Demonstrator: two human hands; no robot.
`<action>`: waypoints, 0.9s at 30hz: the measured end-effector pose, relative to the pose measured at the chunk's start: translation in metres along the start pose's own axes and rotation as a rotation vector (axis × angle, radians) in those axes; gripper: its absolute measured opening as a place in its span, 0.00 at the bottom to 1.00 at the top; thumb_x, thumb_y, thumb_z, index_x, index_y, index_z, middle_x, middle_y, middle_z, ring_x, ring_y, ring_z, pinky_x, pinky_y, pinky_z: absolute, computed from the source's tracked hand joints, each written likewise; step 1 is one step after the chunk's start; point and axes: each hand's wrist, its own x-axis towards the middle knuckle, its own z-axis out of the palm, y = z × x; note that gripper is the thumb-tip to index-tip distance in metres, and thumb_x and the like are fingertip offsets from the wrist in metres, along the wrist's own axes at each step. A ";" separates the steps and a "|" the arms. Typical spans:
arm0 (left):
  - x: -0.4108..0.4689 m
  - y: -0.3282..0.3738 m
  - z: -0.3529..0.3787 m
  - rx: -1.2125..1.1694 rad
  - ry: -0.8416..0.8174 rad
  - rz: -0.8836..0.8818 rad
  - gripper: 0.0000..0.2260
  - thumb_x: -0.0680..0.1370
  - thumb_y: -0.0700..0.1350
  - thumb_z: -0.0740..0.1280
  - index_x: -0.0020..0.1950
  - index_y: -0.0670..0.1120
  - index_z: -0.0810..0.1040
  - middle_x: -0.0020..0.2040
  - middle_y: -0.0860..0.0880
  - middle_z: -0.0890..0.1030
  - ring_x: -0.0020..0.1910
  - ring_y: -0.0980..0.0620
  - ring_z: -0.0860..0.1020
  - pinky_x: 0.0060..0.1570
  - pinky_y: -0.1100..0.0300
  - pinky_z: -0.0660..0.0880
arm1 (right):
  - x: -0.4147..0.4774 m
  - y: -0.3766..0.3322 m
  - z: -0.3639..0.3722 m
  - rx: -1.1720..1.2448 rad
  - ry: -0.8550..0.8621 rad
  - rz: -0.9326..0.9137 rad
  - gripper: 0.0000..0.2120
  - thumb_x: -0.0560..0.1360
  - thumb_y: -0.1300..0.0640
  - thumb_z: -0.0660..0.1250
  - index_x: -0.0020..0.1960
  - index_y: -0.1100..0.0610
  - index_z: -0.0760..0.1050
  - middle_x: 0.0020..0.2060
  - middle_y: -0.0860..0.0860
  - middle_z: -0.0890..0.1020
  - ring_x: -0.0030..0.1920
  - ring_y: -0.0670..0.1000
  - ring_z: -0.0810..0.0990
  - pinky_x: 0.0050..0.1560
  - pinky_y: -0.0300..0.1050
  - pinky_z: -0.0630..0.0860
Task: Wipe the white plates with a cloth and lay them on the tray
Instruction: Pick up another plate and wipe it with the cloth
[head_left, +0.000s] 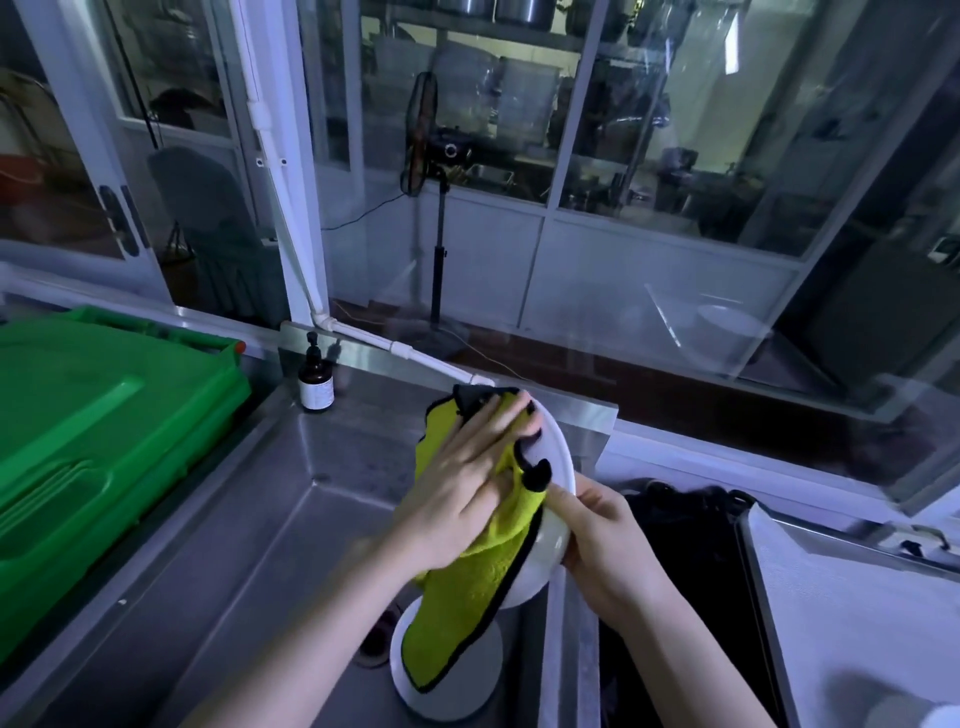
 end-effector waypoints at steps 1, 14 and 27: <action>0.002 -0.005 -0.004 -0.057 0.033 -0.076 0.22 0.84 0.41 0.56 0.79 0.48 0.59 0.81 0.52 0.54 0.80 0.51 0.50 0.78 0.43 0.51 | -0.001 0.002 -0.003 -0.027 -0.008 -0.004 0.12 0.76 0.53 0.71 0.50 0.63 0.84 0.47 0.66 0.85 0.46 0.62 0.86 0.43 0.50 0.81; 0.004 0.011 0.013 0.068 -0.057 0.040 0.25 0.83 0.45 0.54 0.80 0.54 0.55 0.81 0.58 0.51 0.80 0.53 0.47 0.78 0.51 0.43 | -0.001 0.003 -0.017 -0.015 0.082 0.041 0.13 0.76 0.58 0.68 0.48 0.69 0.80 0.44 0.67 0.82 0.45 0.62 0.81 0.48 0.55 0.76; 0.002 0.010 0.008 0.043 0.025 0.017 0.25 0.82 0.44 0.54 0.80 0.52 0.56 0.81 0.56 0.51 0.80 0.51 0.46 0.78 0.51 0.43 | 0.000 -0.002 -0.013 -0.039 0.019 0.051 0.12 0.72 0.55 0.73 0.46 0.64 0.84 0.43 0.64 0.84 0.42 0.61 0.81 0.44 0.51 0.76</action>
